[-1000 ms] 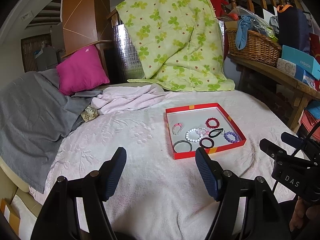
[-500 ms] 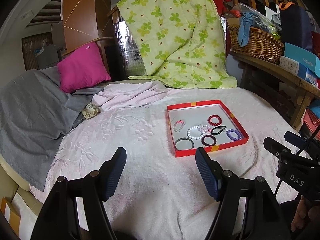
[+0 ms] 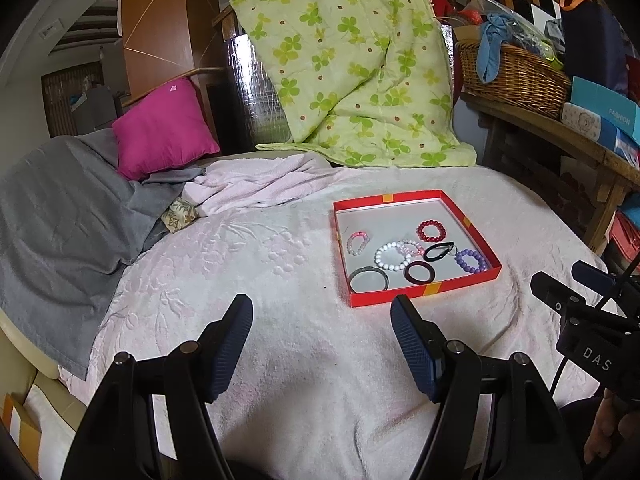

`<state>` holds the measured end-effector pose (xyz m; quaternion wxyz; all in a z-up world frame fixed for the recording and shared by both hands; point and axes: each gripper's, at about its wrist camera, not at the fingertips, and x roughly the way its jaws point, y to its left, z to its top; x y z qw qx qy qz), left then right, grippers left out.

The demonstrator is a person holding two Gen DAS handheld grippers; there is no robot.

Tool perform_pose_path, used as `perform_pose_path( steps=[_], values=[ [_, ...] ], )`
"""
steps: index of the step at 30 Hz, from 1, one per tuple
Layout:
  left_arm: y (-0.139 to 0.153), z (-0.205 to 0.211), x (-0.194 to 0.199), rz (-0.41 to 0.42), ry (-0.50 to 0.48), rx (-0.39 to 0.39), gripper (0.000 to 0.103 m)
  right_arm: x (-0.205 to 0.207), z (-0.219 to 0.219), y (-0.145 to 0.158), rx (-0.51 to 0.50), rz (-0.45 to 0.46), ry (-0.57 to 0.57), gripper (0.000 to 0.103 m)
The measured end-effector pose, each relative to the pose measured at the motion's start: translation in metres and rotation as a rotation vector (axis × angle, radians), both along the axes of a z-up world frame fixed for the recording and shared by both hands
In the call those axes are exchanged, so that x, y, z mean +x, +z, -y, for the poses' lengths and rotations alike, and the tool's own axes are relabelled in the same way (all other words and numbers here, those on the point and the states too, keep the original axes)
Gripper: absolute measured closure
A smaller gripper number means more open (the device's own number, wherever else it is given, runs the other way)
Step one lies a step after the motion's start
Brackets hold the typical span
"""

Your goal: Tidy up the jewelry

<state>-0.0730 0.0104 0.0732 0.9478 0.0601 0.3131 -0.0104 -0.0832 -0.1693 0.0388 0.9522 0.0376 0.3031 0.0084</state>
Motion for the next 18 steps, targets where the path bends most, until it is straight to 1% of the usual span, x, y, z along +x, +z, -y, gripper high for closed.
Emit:
perform_pose_path(
  steps=[18],
  values=[
    [-0.0078,-0.0036,0.0069,-0.022,0.012,-0.004,0.031,0.0066,-0.0019,-0.0084,0.001,-0.019,0.004,0.031]
  ],
)
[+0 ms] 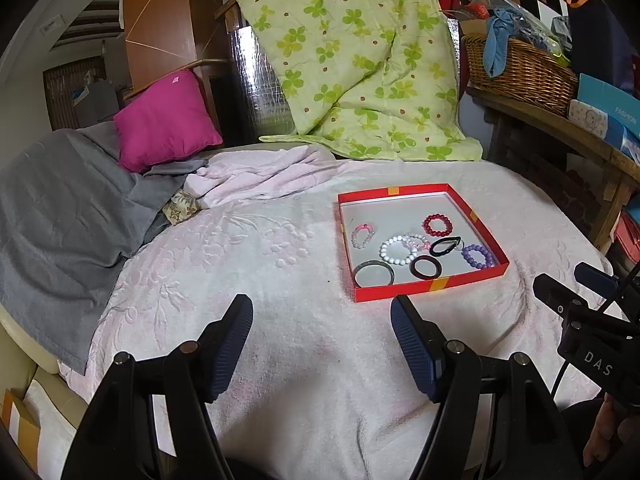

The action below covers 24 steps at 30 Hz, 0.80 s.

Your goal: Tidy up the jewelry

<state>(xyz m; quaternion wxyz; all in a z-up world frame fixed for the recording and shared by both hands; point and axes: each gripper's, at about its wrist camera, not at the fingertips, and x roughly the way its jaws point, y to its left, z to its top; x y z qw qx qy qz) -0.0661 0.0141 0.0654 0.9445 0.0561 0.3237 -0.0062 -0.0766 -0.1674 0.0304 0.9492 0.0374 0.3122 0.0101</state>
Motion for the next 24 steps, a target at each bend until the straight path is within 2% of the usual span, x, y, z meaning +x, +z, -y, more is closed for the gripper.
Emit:
perform_pose_path(
  steps=[24],
  values=[
    [-0.0026,-0.0023,0.0065,-0.006,0.007,-0.012,0.031,0.0091,-0.0051,-0.0029,-0.019,-0.012,0.011,0.031]
  ],
)
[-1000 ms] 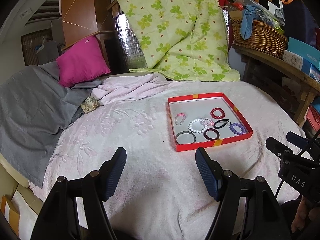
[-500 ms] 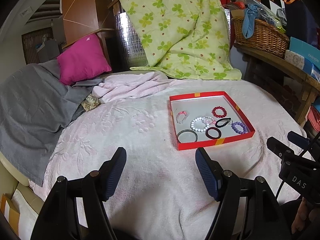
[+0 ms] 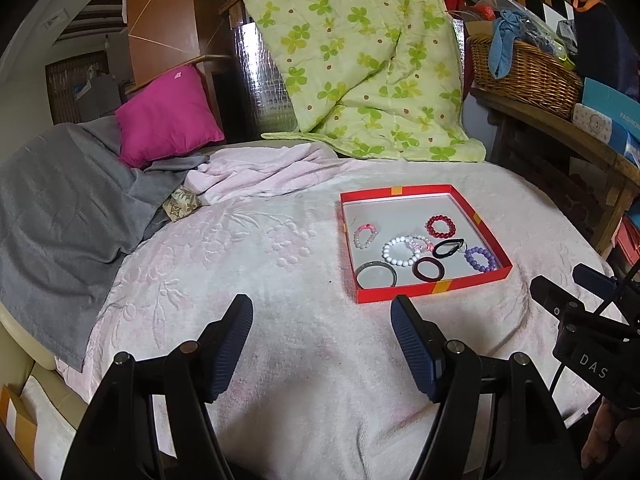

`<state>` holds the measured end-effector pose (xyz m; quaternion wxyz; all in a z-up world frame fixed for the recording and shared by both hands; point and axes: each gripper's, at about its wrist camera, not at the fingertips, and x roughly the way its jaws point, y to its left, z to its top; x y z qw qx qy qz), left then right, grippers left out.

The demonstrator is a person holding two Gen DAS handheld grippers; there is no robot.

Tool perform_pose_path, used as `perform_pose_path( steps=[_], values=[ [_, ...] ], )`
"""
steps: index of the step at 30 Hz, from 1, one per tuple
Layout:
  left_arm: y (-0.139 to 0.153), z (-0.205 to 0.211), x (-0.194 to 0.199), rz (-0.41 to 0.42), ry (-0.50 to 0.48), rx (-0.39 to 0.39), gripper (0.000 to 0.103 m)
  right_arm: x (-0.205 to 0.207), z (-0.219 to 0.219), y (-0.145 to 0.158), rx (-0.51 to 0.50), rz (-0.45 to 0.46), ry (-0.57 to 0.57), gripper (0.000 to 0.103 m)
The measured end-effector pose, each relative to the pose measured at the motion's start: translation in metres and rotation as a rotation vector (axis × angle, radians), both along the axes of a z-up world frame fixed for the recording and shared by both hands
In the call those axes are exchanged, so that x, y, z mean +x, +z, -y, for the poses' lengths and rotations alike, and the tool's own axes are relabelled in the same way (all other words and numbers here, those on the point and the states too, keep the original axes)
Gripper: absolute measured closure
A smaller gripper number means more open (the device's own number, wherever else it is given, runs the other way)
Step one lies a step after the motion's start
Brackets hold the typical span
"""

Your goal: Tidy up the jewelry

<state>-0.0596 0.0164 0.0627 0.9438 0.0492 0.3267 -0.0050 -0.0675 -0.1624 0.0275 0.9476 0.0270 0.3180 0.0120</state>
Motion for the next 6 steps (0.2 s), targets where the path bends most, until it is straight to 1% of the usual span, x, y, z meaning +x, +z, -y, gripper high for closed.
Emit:
perform_pose_path(
  steps=[3,6],
  values=[
    [-0.001,0.003,0.002,0.006,-0.016,0.007,0.031,0.004,0.002,0.001,0.002,0.001,-0.003,0.031],
    [-0.006,0.004,0.005,0.007,-0.038,-0.005,0.031,0.013,0.009,-0.003,0.01,0.002,-0.012,0.031]
  ],
)
